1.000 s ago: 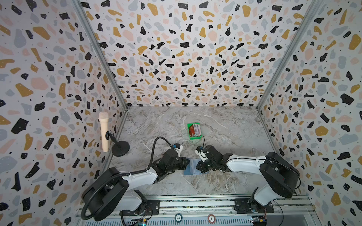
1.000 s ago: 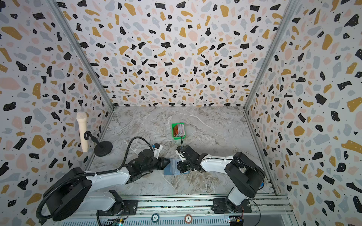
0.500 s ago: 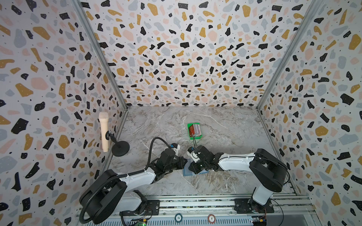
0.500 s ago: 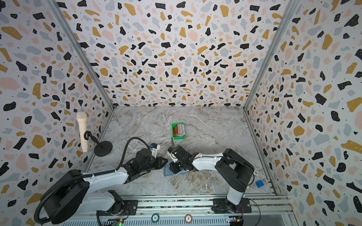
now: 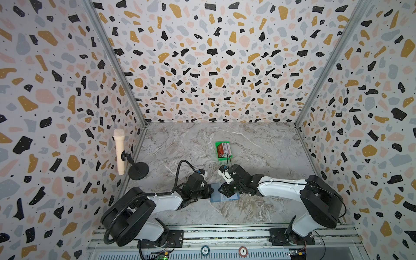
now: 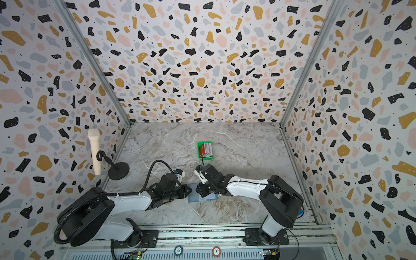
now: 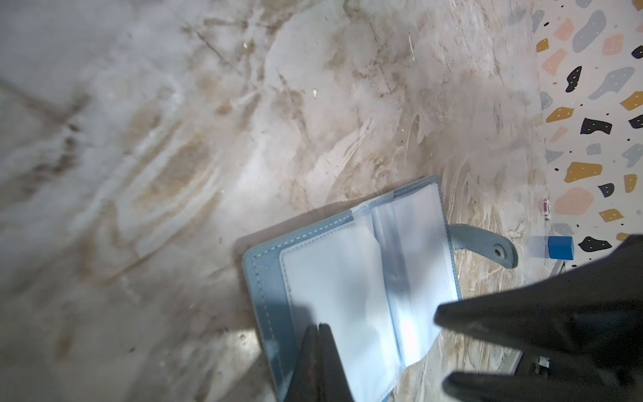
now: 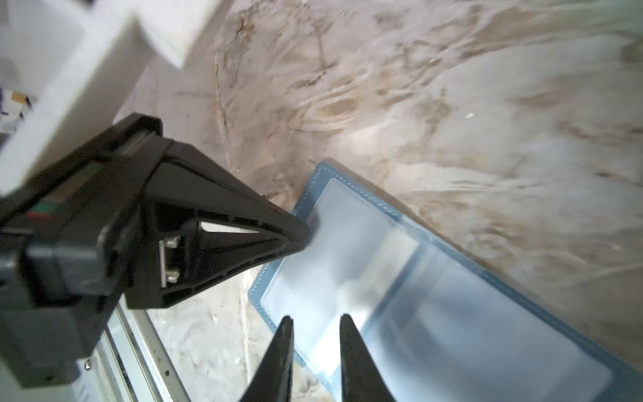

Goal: Insert credit cards into a card holder
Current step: Flip over the card slot on the card holder.

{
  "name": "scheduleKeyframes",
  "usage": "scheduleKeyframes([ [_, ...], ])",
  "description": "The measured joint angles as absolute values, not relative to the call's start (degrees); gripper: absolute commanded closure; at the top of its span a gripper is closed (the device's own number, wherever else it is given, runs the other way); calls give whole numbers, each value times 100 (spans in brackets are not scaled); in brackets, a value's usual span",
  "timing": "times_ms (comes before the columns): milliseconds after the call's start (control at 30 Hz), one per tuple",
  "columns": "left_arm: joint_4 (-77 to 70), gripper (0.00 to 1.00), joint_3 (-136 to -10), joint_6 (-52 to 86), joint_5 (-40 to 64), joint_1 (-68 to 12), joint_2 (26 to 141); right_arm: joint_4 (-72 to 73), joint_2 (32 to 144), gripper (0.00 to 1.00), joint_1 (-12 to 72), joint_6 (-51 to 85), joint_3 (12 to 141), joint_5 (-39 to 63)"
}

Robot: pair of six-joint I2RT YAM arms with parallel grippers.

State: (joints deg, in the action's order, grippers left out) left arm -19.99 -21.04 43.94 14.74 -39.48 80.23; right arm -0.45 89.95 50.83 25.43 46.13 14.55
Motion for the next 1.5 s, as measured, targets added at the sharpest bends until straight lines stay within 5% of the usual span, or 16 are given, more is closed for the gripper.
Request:
scheduleKeyframes([
  [433,-1966,100,-2104,4318,1402,-3948,8051,399,8862,74,4746,2941,3791,1232],
  [633,-1881,100,-2112,4300,1389,-3948,7944,80,8615,50,4788,2930,3846,1157],
  [900,-1673,88,-2349,4254,1210,-3951,7323,-434,8576,36,4440,2574,4967,836],
  [1000,-1671,84,-2353,4261,1109,-3951,7030,-517,9013,31,4077,2383,5717,631],
  [1200,-1625,78,-2353,4261,941,-3951,6628,-784,10405,1,3570,2038,7249,287],
  [1500,-1358,72,-2049,4239,740,-3951,5867,-1551,12387,1,3247,1734,9255,54],
])
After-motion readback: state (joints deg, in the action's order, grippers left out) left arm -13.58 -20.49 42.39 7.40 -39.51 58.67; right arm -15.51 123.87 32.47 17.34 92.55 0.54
